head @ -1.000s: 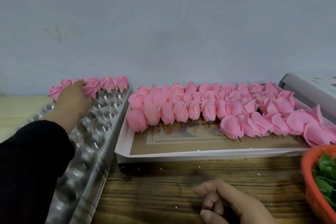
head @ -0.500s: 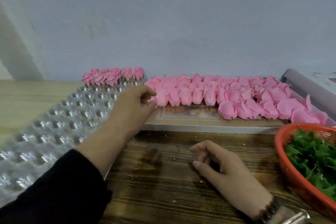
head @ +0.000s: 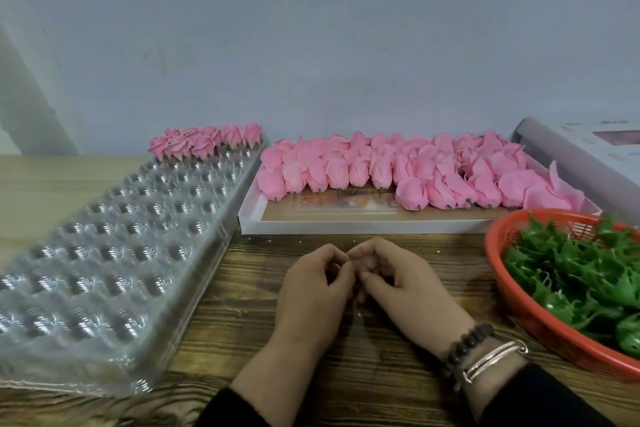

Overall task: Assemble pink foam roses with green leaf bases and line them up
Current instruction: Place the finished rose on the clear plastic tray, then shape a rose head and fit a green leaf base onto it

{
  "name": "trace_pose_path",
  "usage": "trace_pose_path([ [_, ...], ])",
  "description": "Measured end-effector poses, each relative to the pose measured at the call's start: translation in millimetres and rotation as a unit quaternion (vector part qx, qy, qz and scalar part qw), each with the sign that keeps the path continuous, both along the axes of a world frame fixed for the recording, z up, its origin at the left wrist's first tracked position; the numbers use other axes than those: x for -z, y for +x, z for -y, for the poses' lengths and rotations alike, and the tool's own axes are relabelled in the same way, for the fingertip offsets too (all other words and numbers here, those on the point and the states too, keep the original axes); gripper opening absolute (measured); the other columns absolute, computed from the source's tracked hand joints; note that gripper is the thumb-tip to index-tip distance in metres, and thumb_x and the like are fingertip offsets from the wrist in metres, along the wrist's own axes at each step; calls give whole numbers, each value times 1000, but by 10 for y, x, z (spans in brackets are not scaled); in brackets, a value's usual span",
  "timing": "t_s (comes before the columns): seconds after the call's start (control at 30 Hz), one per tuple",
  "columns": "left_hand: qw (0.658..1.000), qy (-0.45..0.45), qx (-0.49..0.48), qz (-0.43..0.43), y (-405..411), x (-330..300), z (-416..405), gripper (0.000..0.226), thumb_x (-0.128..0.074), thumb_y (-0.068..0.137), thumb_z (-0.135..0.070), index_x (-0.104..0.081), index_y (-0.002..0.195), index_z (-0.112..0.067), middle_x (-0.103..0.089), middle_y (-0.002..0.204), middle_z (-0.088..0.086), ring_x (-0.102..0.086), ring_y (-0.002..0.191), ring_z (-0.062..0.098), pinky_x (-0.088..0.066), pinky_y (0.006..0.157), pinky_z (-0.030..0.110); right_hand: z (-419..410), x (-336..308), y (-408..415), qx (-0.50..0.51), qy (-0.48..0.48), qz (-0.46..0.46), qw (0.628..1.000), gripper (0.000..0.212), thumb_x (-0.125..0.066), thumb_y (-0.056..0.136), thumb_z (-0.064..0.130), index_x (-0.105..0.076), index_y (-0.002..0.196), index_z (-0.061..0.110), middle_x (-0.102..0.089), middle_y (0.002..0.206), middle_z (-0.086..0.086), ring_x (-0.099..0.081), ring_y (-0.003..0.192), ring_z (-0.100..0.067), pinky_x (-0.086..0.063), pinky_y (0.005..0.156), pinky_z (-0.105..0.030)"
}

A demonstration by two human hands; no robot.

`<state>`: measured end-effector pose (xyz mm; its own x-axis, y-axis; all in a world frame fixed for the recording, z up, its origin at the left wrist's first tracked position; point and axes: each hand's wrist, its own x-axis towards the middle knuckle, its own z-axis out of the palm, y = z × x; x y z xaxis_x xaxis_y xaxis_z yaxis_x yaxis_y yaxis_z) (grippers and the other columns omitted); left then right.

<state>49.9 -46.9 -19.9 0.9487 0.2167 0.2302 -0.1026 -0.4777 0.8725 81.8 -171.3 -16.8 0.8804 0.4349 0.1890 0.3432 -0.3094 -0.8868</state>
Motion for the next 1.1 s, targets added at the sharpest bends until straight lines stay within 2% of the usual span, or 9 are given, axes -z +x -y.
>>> trace_pose_path([
  [0.13, 1000, 11, -2, -10, 53, 18, -30, 16, -61, 83, -15, -60, 67, -17, -61, 56, 4, -56, 56, 23, -50, 63, 48, -19, 29, 28, 10, -6, 5, 1000, 34, -53, 85, 0, -56, 86, 33, -63, 78, 0, -62, 70, -17, -53, 73, -33],
  [0.27, 1000, -20, 8, -23, 55, 29, -51, 20, -60, 84, -15, -60, 64, -21, -58, 52, -1, -51, 50, 16, -48, 60, 47, -42, 36, 34, 16, -2, 6, 1000, 32, -52, 84, -2, -58, 87, 30, -64, 76, -3, -63, 66, -16, -54, 73, -35],
  [0.43, 998, -43, 15, -32, 67, 16, -54, 19, -60, 85, -19, -62, 67, -21, -57, 51, -3, -50, 50, 13, -49, 60, 44, -55, -1, 68, 67, 10, 38, 997, 32, -55, 84, 2, -58, 79, 34, -60, 69, 5, -61, 64, -10, -52, 66, -26],
  [0.63, 998, -50, 12, -45, 49, 11, -47, 19, -61, 87, -22, -62, 67, -21, -58, 52, -4, -51, 51, 11, -51, 65, 44, -29, -219, 326, 175, -22, 118, 977, 26, -55, 84, 9, -56, 76, 34, -55, 71, 13, -51, 61, 0, -36, 57, -15],
  [0.73, 997, -63, 10, -44, 55, 34, -41, 21, -61, 86, -22, -61, 65, -21, -57, 50, -5, -49, 50, 14, -50, 64, 46, -23, -305, 551, 244, -99, 131, 956, 14, -54, 85, 10, -58, 83, 23, -57, 86, 3, -49, 66, -4, -33, 56, -18],
  [0.77, 997, -64, 9, -43, 60, 43, -40, 21, -61, 86, -21, -60, 65, -22, -56, 50, -4, -48, 50, 15, -50, 64, 46, -24, -333, 626, 268, -149, 135, 942, 10, -53, 85, 12, -59, 89, 19, -56, 96, -2, -51, 72, -9, -37, 60, -21],
  [0.83, 997, -63, 9, -40, 71, 60, -41, 20, -61, 86, -22, -60, 66, -23, -56, 51, -4, -48, 52, 17, -50, 63, 47, -31, -377, 758, 305, -264, 135, 905, 19, -53, 86, 17, -59, 104, 14, -50, 112, -10, -53, 92, -23, -47, 77, -33],
  [0.93, 997, -63, 14, -37, 71, 67, -48, 20, -60, 87, -23, -59, 66, -25, -56, 52, -4, -48, 53, 17, -49, 63, 46, -41, -419, 888, 301, -400, 91, 861, 28, -49, 90, 21, -53, 118, 17, -40, 128, -13, -47, 111, -32, -45, 90, -42],
  [1.1, 997, -60, 15, -36, 62, 62, -46, 22, -60, 87, -24, -59, 65, -21, -56, 53, -3, -47, 53, 19, -49, 63, 44, -49, -464, 1008, 216, -450, 12, 866, 33, -46, 92, 13, -51, 125, 13, -24, 139, -14, -53, 109, -30, -45, 97, -41],
])
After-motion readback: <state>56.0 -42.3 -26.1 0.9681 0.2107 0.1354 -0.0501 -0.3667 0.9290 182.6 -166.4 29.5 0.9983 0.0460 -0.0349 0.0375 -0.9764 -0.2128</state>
